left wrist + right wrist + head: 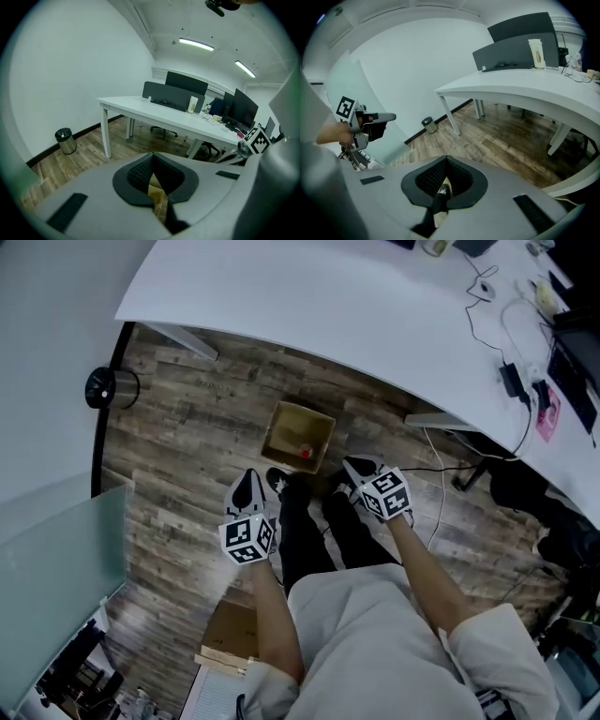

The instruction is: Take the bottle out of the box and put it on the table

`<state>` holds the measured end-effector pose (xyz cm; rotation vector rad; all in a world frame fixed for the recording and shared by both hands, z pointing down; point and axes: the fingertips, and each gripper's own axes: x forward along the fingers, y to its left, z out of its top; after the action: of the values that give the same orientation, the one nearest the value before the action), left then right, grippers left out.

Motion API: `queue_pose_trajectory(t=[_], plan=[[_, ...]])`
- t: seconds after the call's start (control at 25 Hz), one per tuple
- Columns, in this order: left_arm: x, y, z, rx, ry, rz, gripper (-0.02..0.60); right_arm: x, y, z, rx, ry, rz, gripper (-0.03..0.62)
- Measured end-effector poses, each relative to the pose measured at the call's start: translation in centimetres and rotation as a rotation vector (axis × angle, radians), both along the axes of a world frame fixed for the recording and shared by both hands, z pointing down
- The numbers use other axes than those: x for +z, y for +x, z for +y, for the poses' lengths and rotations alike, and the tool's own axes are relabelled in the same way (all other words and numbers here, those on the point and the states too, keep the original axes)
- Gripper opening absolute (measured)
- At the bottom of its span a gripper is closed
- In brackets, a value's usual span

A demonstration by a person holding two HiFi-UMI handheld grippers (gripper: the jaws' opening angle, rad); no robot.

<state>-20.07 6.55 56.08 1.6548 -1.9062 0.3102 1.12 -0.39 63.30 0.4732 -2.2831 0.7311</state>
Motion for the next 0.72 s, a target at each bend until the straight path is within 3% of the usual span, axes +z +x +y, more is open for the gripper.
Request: queue_pose_trajectory(t=[0.36, 0.72], plan=[[12.1, -3.7, -2.8, 0.056, -0.051, 0.064, 0.014, 9.0, -5.2, 1.2, -0.006, -0.051, 0.105, 0.038], [24.2, -1.9, -1.0, 0.274, -0.178, 0.118, 0.014, 20.3, -8.8, 2.3, -0.018, -0.041, 0.164, 0.038]])
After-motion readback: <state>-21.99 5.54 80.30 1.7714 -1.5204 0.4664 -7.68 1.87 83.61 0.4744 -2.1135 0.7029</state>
